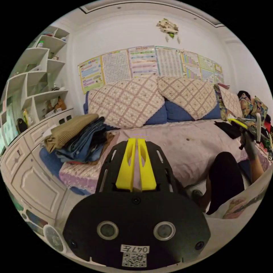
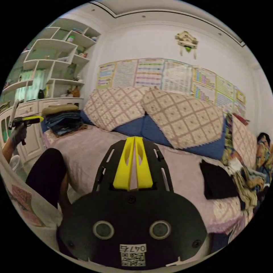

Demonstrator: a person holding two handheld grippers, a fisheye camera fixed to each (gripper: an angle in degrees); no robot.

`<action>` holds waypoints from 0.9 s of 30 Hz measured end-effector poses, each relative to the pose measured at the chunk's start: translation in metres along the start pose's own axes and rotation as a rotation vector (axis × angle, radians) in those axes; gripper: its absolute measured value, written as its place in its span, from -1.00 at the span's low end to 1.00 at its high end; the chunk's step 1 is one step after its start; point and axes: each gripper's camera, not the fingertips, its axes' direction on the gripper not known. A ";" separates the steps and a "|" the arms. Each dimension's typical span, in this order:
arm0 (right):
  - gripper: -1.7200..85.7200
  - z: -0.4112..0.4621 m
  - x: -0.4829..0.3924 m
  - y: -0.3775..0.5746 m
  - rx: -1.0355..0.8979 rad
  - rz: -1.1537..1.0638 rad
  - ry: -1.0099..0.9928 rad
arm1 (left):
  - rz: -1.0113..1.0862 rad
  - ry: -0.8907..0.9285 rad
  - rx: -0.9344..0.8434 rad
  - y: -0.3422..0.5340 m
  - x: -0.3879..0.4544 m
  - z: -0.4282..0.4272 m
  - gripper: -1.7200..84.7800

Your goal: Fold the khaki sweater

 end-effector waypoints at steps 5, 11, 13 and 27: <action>-0.99 0.121 -0.100 -0.099 0.074 -0.150 -0.230 | -0.090 -0.121 -0.073 0.036 -0.085 0.001 -0.78; -0.98 0.269 -0.172 -0.099 -0.091 -0.160 -0.386 | -0.207 -0.351 -0.095 0.066 -0.196 0.010 -0.66; -0.98 0.302 -0.181 -0.102 -0.247 -0.162 -0.391 | -0.154 -0.420 -0.119 0.068 -0.221 0.019 -0.65; -0.99 0.442 -0.180 -0.136 -0.307 0.053 -0.507 | 0.248 -0.643 -0.328 0.053 -0.316 0.190 -0.60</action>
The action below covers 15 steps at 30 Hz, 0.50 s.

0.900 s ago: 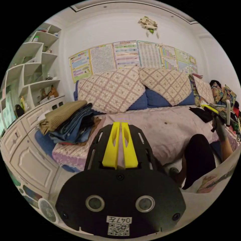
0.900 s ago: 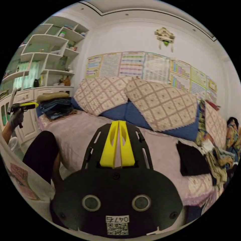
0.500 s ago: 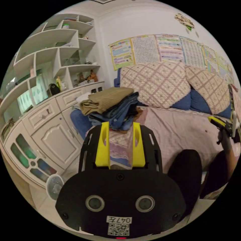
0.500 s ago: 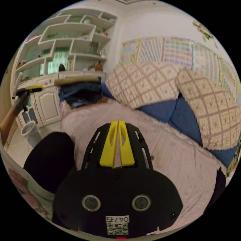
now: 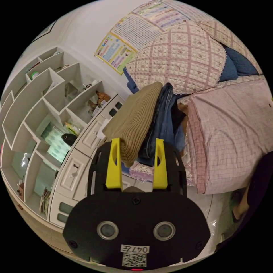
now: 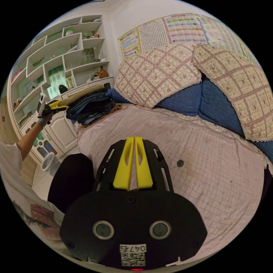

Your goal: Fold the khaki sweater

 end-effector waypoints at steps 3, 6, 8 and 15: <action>-0.99 0.022 0.009 -0.013 -0.007 0.008 -0.030 | 0.009 -0.021 -0.044 -0.001 -0.009 0.020 -0.67; -0.99 0.042 0.018 -0.025 -0.009 0.008 -0.044 | 0.092 0.012 -0.127 -0.001 -0.017 0.037 -0.75; -0.99 0.056 0.027 -0.034 -0.005 0.013 -0.061 | 0.097 0.080 -0.162 -0.001 -0.028 0.044 -0.79; -0.98 0.093 0.060 -0.051 -0.004 0.052 -0.169 | -0.213 0.455 -0.024 0.014 -0.109 0.026 -0.83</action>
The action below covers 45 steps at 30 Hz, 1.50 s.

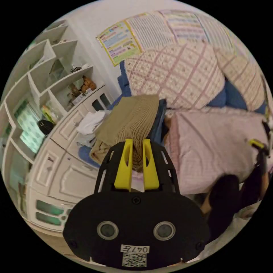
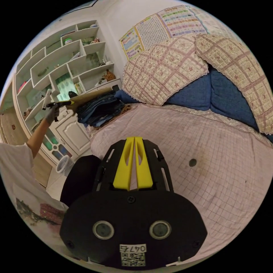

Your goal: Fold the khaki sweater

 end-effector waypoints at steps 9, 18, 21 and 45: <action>-0.60 0.083 0.023 -0.058 0.021 0.050 -0.561 | 0.031 0.120 0.103 0.064 0.043 -0.047 -0.84; -0.37 0.274 -0.030 -0.206 -0.051 0.319 -0.892 | 0.013 0.250 0.177 0.144 0.039 -0.089 -0.84; -0.40 0.330 -0.031 -0.238 -0.058 0.436 -0.902 | 0.019 0.270 0.186 0.163 0.041 -0.103 -0.84; -0.87 0.037 0.099 -0.176 -0.092 -0.033 -0.364 | 0.307 1.059 0.071 0.122 0.438 -0.176 -0.84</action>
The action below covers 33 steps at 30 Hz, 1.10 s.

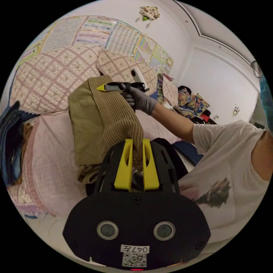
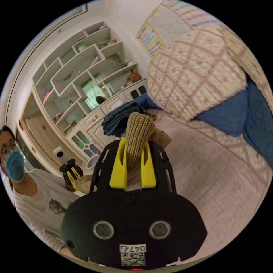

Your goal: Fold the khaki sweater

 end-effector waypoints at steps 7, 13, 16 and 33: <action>-0.81 -0.064 0.076 0.106 -0.119 0.317 0.288 | -0.088 0.169 -0.177 -0.064 0.062 0.173 -0.80; -0.76 -0.125 0.023 0.161 0.038 0.422 0.568 | 0.023 0.449 -0.172 -0.052 0.141 0.187 -0.75; -0.78 -0.149 -0.056 0.180 0.090 0.349 0.768 | 0.038 0.348 -0.110 -0.056 0.149 0.126 -0.75; -0.88 -0.031 -0.355 0.184 -0.118 -0.144 0.551 | -0.176 -0.067 -0.041 -0.081 0.186 0.024 -0.70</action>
